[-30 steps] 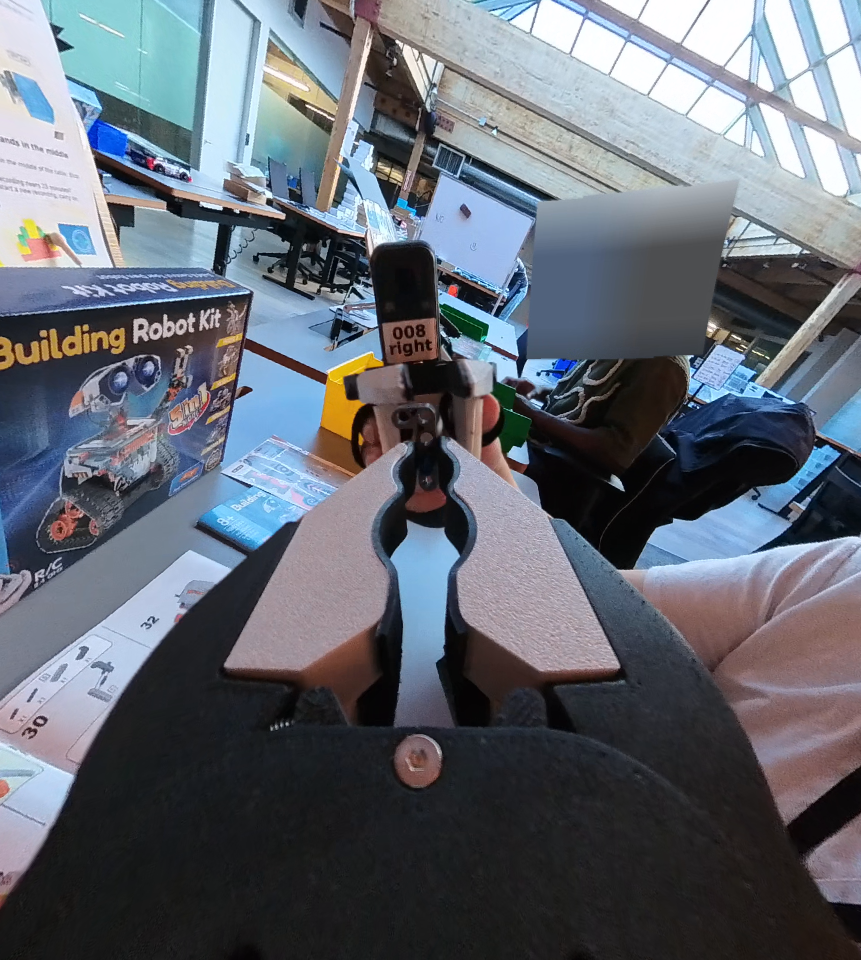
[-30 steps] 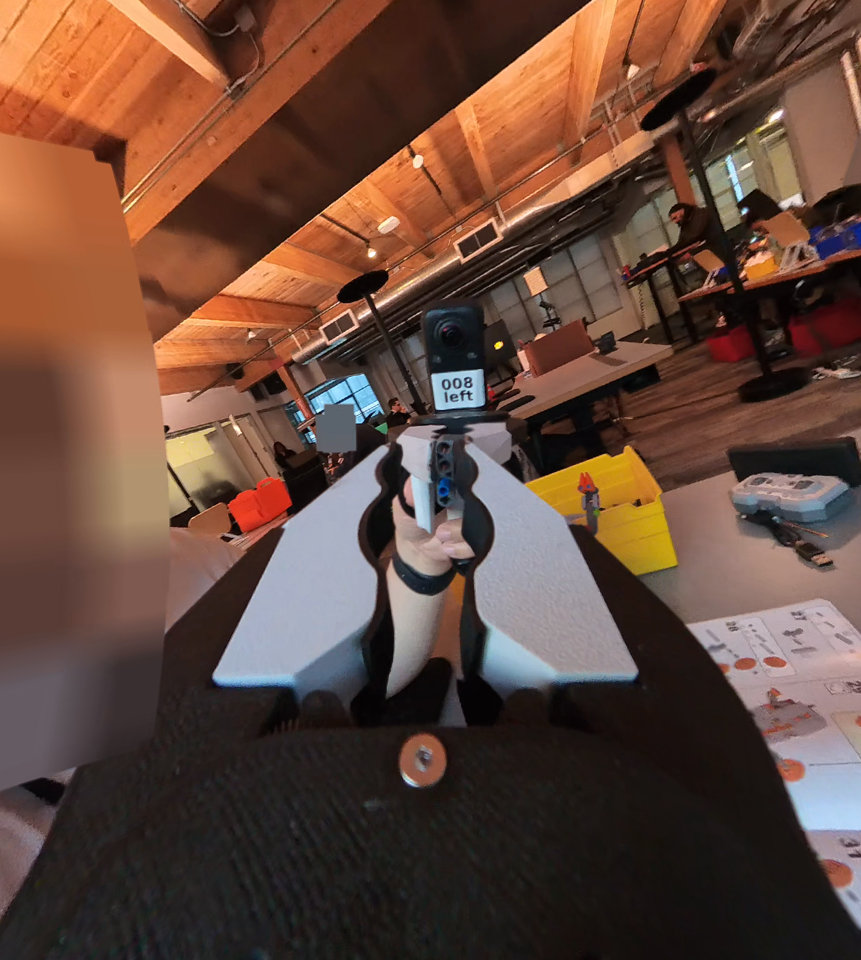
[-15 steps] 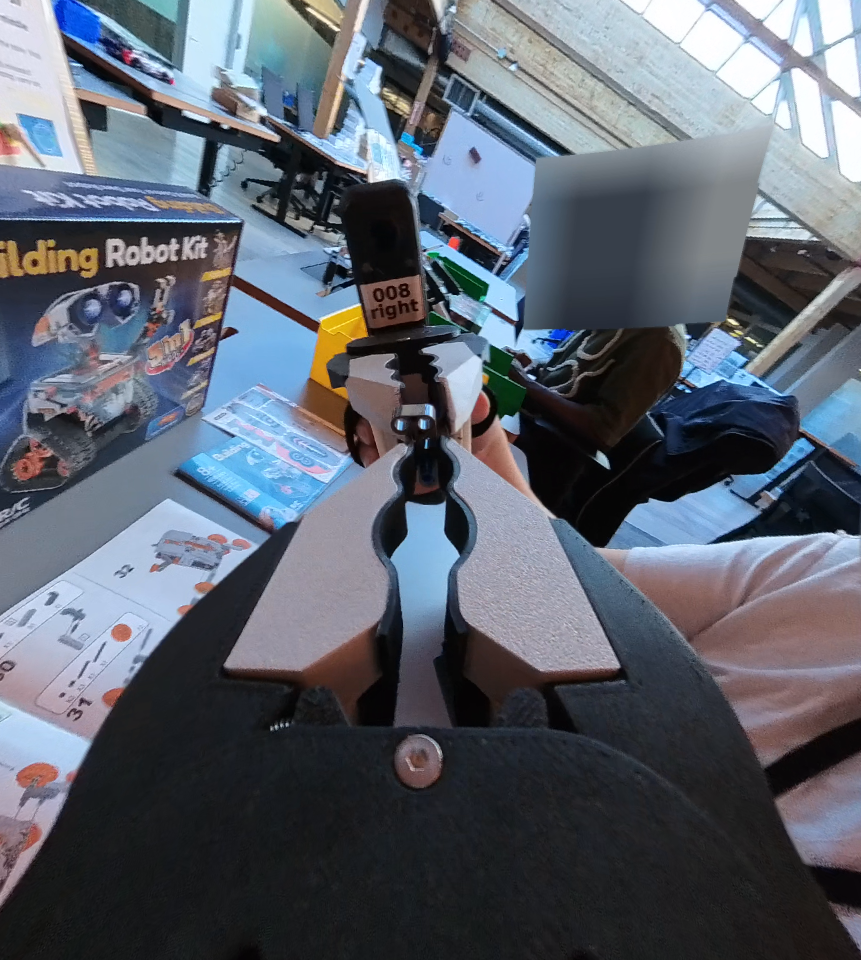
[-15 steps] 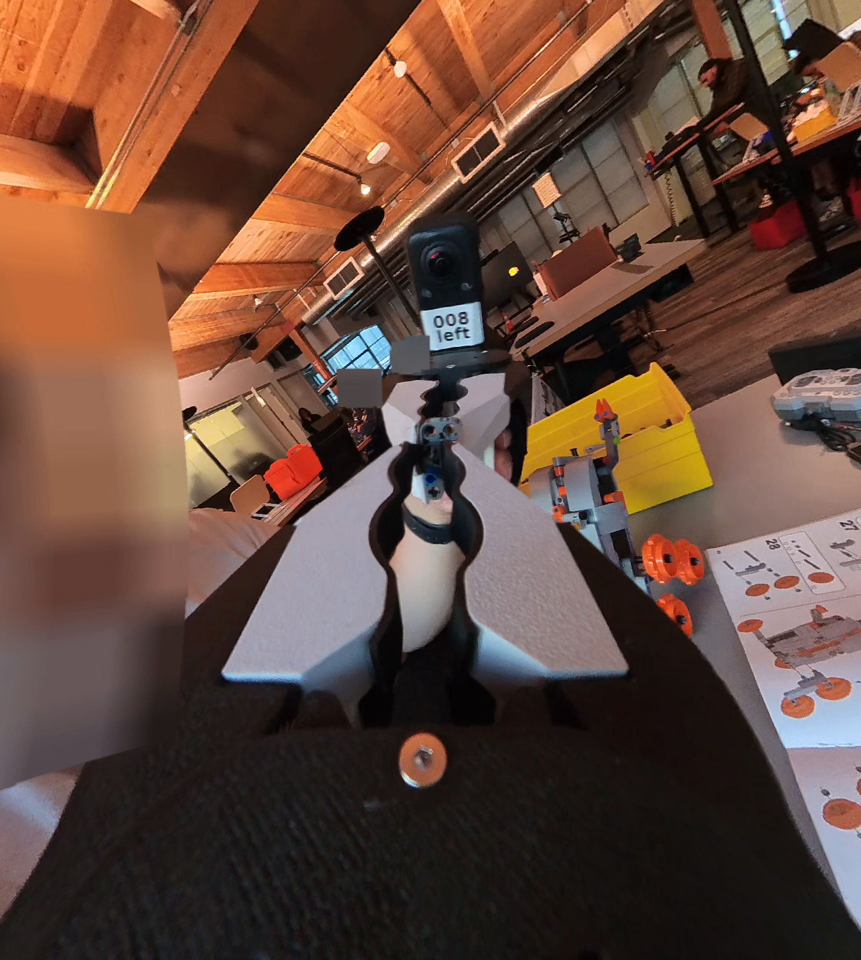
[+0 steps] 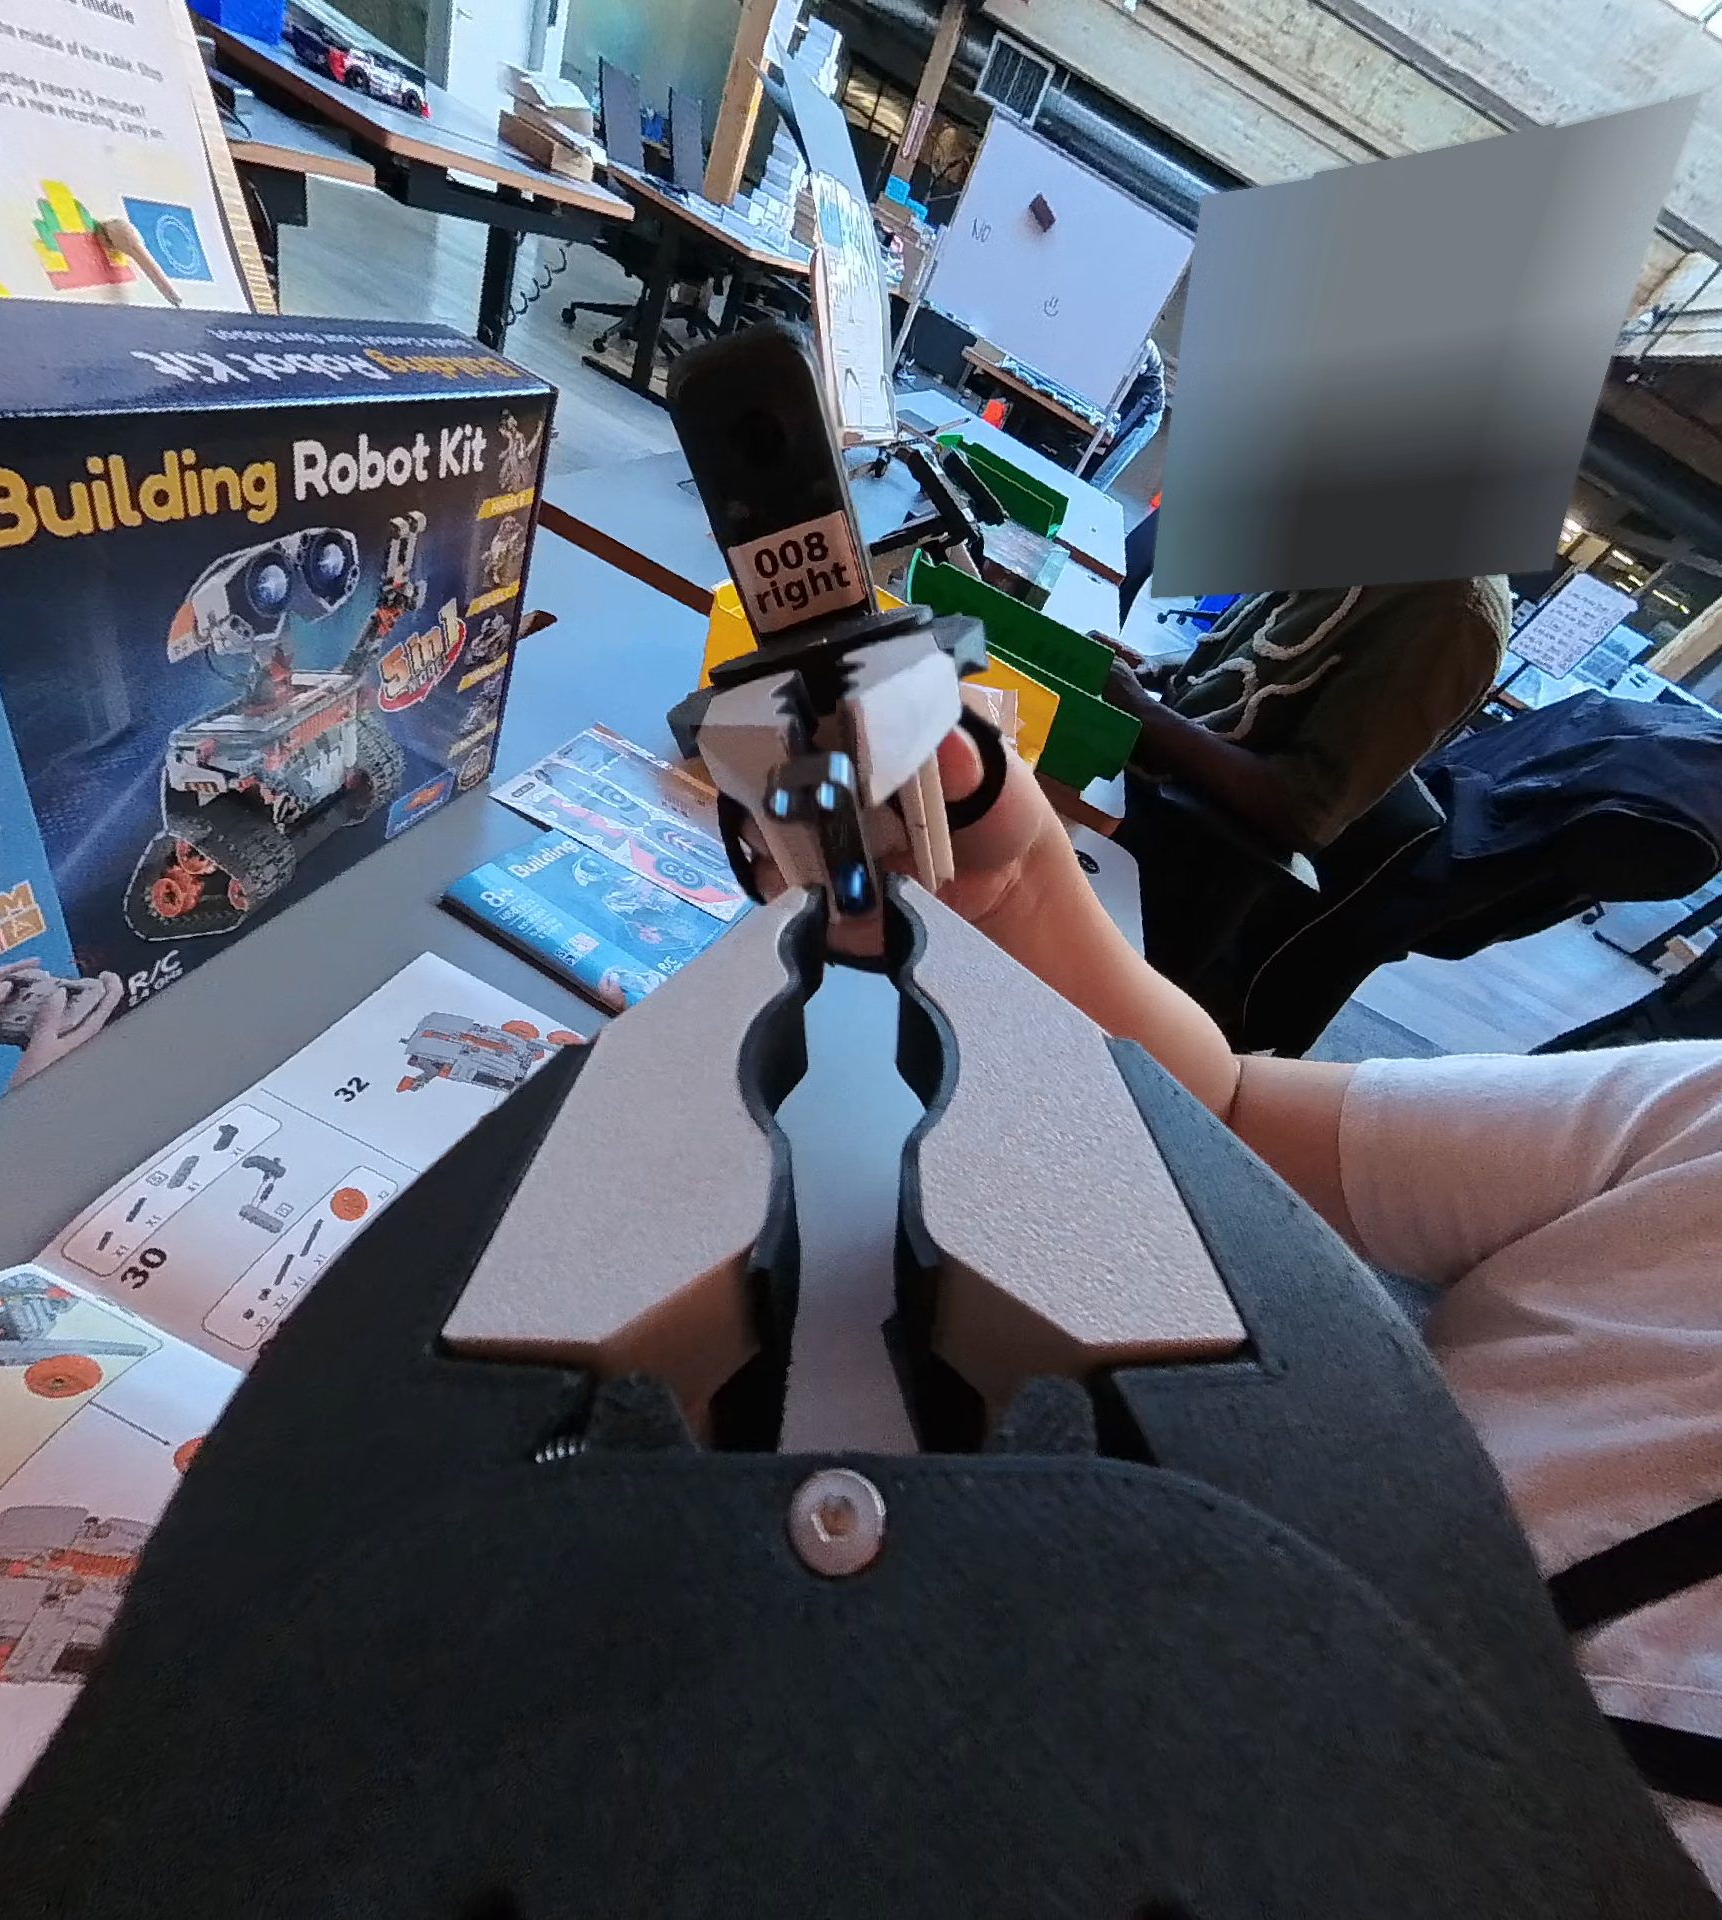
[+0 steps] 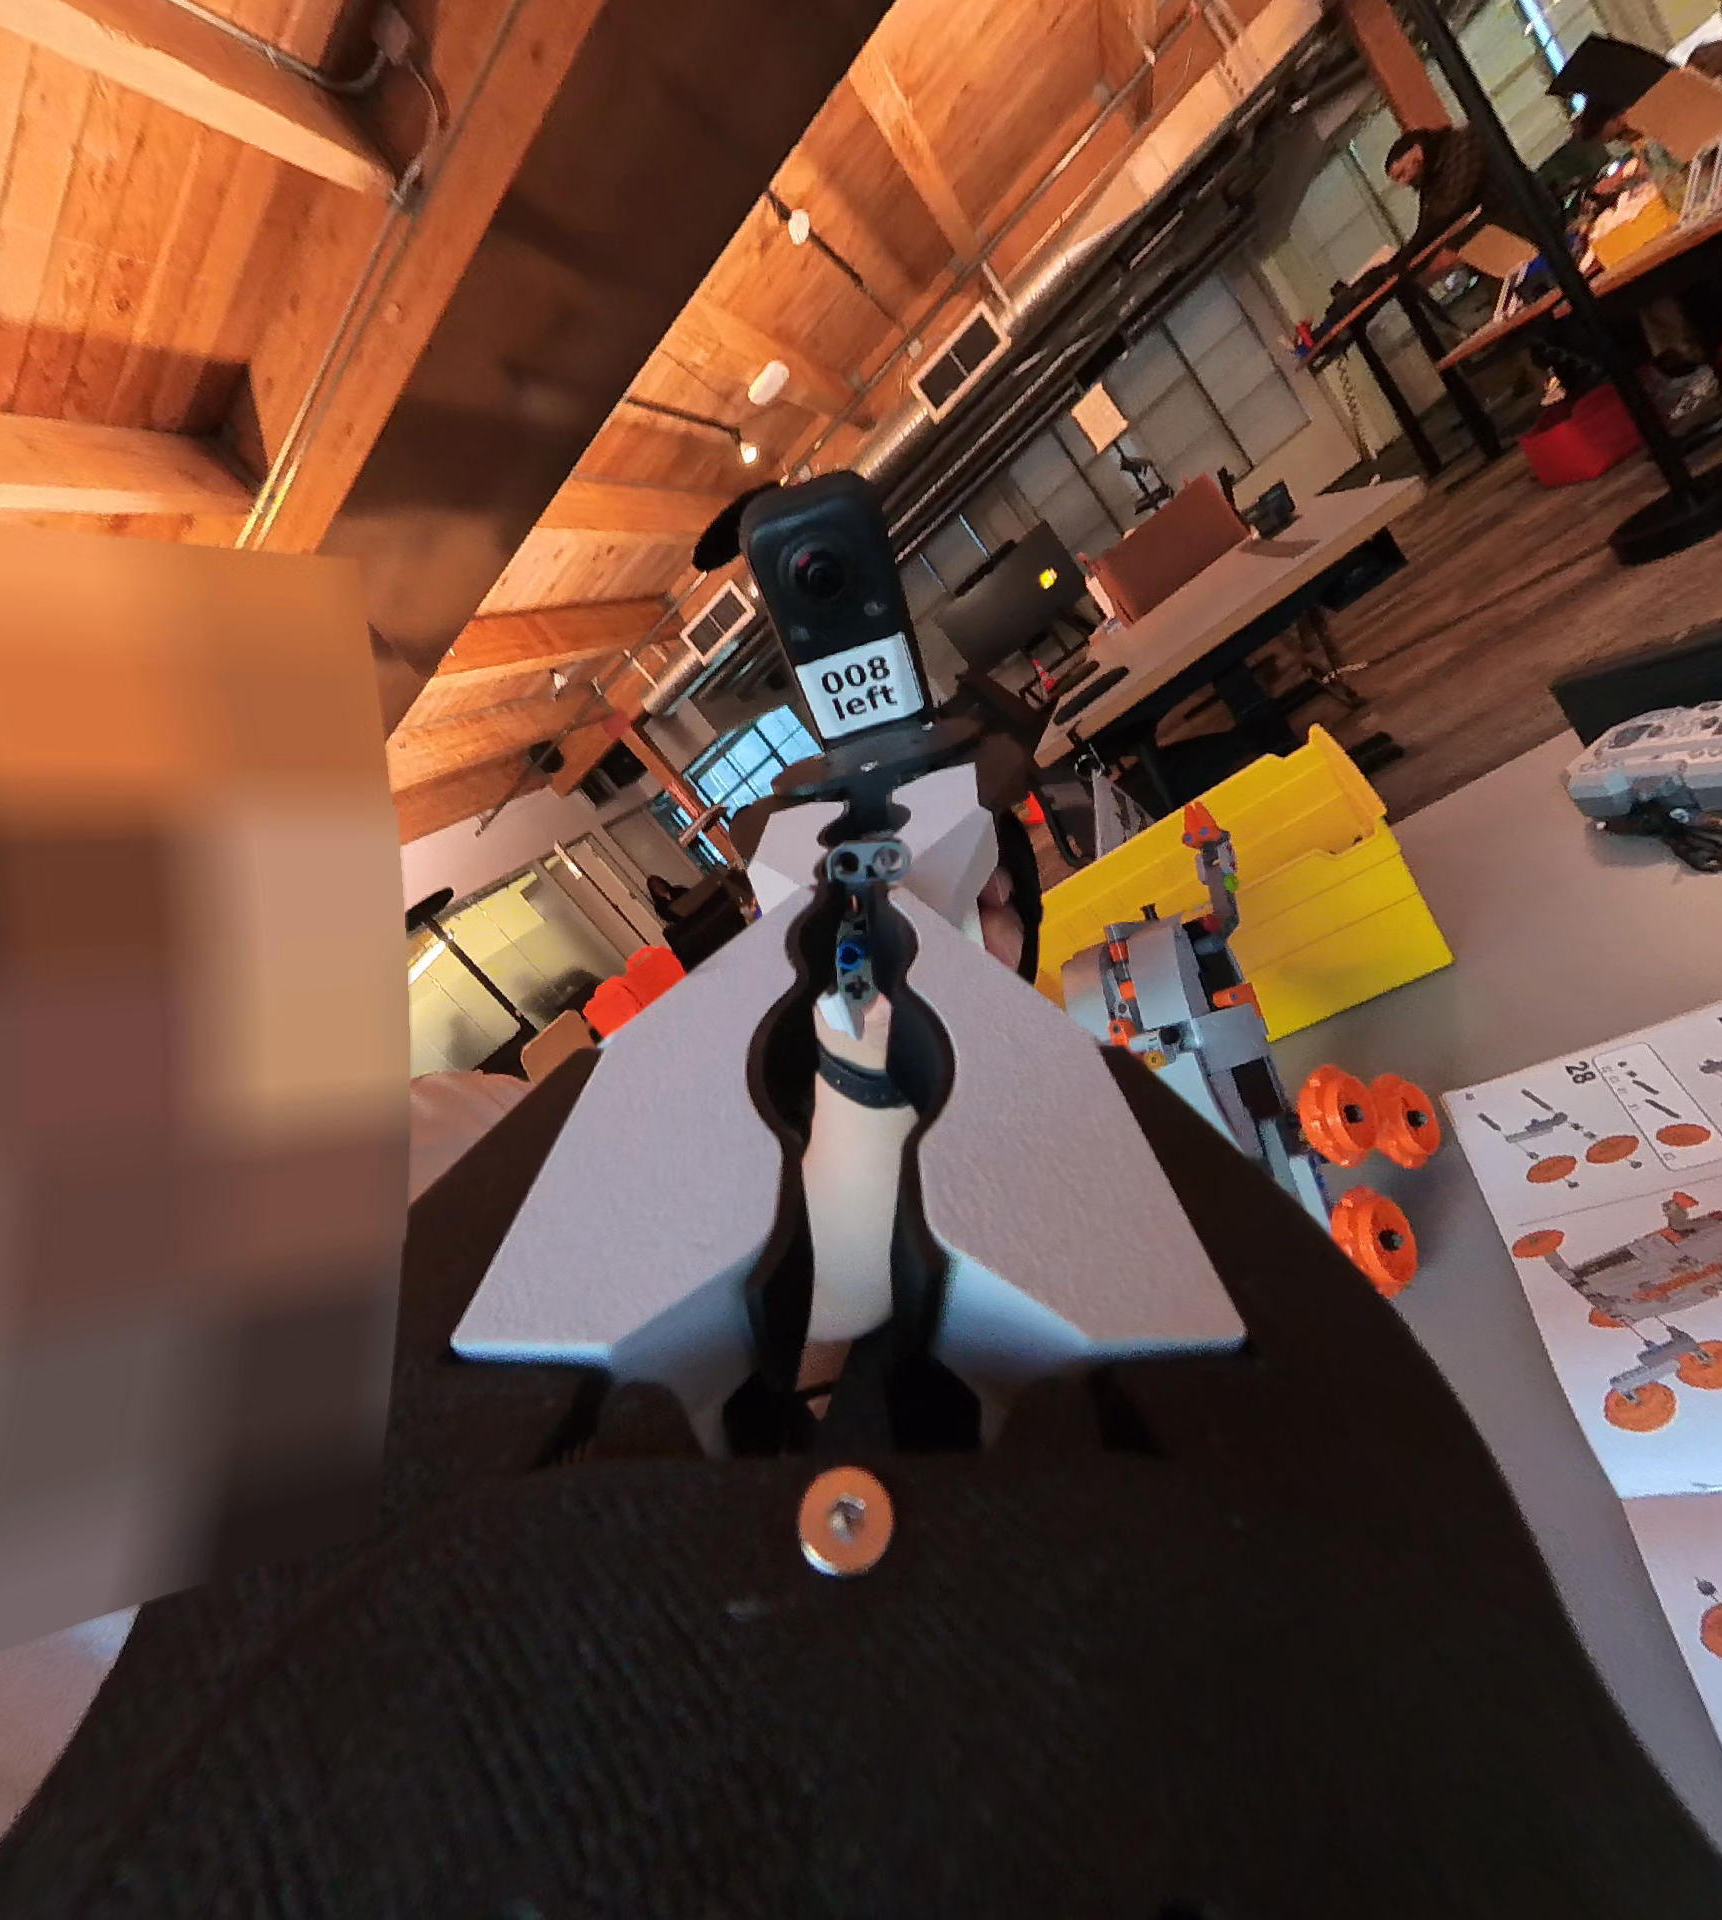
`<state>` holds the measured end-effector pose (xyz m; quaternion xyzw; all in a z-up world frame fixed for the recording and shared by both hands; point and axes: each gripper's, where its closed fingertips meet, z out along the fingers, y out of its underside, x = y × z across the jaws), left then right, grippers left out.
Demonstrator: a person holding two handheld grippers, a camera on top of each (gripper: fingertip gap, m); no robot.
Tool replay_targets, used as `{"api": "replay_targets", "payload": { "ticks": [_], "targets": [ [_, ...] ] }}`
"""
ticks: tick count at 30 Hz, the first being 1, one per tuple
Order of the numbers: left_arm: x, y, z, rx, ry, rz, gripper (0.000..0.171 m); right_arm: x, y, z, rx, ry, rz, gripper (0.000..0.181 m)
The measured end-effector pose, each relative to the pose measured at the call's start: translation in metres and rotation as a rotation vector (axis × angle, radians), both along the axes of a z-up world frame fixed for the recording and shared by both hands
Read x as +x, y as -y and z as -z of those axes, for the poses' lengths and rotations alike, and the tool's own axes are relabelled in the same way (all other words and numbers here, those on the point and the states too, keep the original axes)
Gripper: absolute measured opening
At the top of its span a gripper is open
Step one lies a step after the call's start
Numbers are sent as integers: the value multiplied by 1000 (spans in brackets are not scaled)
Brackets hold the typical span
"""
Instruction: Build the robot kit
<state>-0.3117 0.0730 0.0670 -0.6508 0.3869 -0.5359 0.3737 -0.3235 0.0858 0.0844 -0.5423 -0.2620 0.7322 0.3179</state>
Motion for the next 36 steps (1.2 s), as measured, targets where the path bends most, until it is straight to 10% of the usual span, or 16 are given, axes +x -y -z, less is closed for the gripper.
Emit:
{"api": "replay_targets", "payload": {
  "ticks": [36],
  "targets": [
    [-2,-14,-2,-23,89,-31,7,5,-10,0,16,-38,42,0]
  ]
}}
